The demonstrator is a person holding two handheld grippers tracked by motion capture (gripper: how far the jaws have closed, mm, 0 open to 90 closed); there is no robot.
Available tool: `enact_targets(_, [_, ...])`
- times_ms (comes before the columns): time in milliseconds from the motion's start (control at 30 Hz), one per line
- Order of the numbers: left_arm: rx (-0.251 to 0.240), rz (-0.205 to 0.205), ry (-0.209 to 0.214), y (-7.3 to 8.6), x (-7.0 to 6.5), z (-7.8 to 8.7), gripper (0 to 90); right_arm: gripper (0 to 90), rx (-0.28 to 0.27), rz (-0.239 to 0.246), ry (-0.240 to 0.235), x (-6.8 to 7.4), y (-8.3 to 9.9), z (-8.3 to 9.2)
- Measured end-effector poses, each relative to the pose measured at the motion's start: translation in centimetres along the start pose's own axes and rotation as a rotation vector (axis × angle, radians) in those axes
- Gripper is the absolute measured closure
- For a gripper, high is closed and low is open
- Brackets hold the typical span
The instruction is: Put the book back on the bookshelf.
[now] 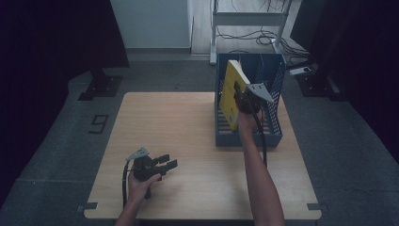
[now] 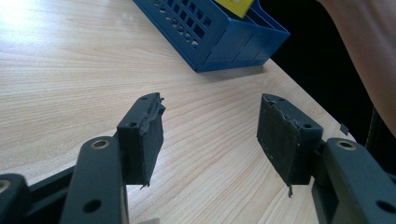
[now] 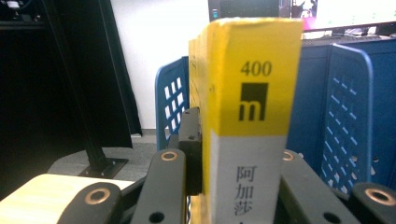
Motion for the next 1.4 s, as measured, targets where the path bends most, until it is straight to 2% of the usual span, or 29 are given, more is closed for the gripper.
enact_targets(467, [-0.002, 0.002, -0.001, 0.0, 0.2, 0.1, 40.5, 74.5, 0.024, 0.003, 0.015, 0.2, 1.9, -1.6])
enact_targets(633, [-0.001, 0.002, 0.0, 0.0, 0.2, 0.1, 40.5, 74.5, 0.028, 0.004, 0.022, 0.2, 2.6, -1.9])
enact_targets(967, [0.001, 0.002, 0.0, 0.0, 0.2, 0.1, 40.5, 74.5, 0.068, 0.021, 0.027, 0.4, 4.6, -2.4])
enact_targets(1400, [-0.003, 0.001, 0.003, 0.0, 0.1, 0.2, 40.5, 74.4, 0.093, 0.035, 0.032, 0.5, 5.9, -2.5])
Point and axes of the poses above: each handheld gripper's, and its own axes: z roughly backward along the jaws, y roughly out of its underside, x roughly to its left, the point moved 9 cm from there along -z, roughly forward along the jaws, and after that the axes turned 12 degrees about -y, right-handed, at the moved point
